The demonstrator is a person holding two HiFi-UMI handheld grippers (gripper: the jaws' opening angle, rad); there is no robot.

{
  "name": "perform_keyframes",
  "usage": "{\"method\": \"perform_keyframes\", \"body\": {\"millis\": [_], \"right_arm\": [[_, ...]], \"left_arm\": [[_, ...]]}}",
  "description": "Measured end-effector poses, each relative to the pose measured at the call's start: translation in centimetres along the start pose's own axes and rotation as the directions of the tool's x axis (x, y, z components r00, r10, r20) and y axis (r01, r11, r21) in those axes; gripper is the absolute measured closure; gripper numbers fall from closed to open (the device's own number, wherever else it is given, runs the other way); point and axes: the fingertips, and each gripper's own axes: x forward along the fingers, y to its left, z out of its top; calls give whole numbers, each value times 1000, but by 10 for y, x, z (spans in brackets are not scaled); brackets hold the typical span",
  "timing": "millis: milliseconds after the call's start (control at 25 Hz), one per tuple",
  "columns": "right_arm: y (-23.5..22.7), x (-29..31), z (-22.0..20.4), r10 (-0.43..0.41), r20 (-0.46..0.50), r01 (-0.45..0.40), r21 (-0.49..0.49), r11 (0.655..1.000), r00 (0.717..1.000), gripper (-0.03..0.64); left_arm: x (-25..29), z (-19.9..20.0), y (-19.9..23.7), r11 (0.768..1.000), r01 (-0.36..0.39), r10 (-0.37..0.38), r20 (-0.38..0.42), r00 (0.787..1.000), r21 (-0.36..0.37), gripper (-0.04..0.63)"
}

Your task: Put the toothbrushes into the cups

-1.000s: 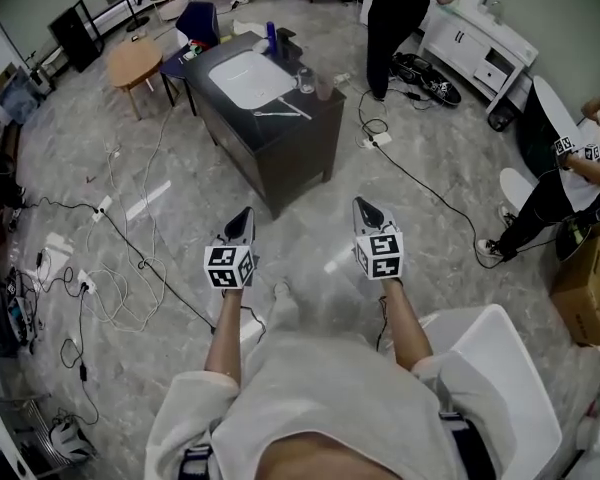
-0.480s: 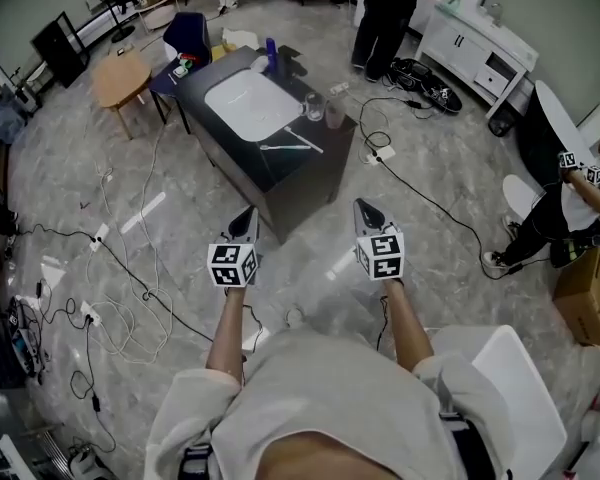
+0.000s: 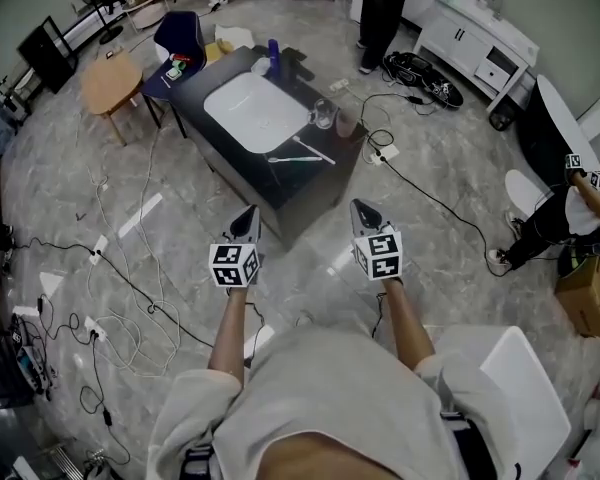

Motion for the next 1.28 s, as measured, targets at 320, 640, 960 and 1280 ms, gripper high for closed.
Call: {"method": "perform_keyframes", "body": {"millis": [320,640,960,1280], "right_arm": [[-2,28,-9,15,-24,-15,2,1000,1000,603],[-22,82,-4,55,-28,-55,4,998,998,603],[-61,159,22,116,-19,-117,-14,993,993,603],[-91,237,57,217,-17,-218,-35,975,976,603]], "left_arm": [[24,-9,16,1000,4,-4,-23,1000,-14,569],[69,0,38,1000,-24,24,-34,999,-11,569],[134,29,64,997,-80,80,-26,996,-20,569],[198,57,90,985,-166,164,-29,986,-50,569]]}}
